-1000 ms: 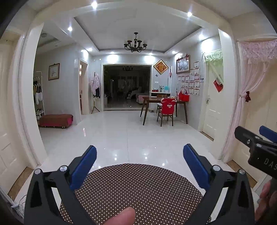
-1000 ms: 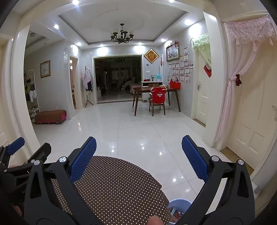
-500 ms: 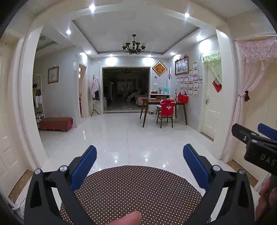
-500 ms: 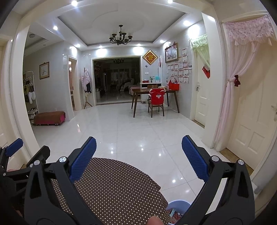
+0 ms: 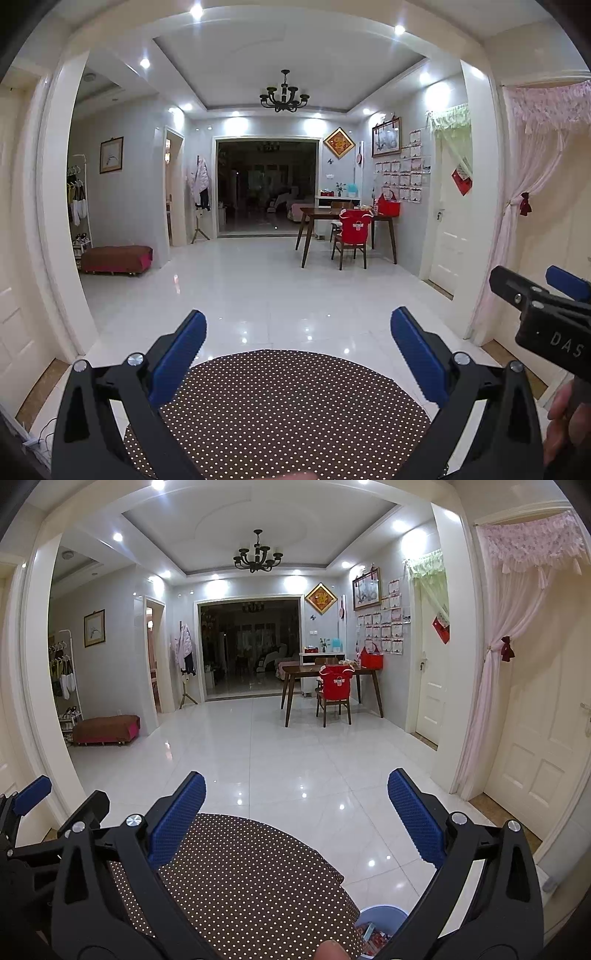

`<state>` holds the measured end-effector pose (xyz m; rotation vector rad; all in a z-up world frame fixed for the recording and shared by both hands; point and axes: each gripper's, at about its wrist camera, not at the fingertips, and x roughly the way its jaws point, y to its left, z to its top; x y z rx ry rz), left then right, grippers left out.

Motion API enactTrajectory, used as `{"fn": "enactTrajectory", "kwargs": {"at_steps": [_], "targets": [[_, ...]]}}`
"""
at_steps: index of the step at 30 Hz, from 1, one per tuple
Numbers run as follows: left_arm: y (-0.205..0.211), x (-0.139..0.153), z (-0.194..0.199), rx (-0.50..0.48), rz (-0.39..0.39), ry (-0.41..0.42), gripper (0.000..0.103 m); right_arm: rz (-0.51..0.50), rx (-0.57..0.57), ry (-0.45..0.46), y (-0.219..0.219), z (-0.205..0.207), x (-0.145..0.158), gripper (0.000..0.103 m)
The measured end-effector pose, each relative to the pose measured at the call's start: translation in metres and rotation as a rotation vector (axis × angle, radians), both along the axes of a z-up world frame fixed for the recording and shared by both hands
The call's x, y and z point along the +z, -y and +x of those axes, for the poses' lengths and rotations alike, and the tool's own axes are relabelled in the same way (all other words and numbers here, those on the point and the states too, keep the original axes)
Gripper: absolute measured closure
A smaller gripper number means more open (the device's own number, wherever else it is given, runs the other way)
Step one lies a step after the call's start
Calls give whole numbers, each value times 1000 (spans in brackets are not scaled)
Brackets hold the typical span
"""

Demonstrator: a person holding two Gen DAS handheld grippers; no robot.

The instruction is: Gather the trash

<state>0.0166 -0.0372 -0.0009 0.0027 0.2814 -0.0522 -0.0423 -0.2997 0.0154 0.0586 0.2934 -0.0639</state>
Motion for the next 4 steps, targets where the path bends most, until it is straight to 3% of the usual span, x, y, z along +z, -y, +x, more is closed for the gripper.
{"fn": "enactTrajectory", "kwargs": {"at_steps": [4], "targets": [[0,1,3,4,0,-6,5,-1,1,-5,2,3,-2,6]]}}
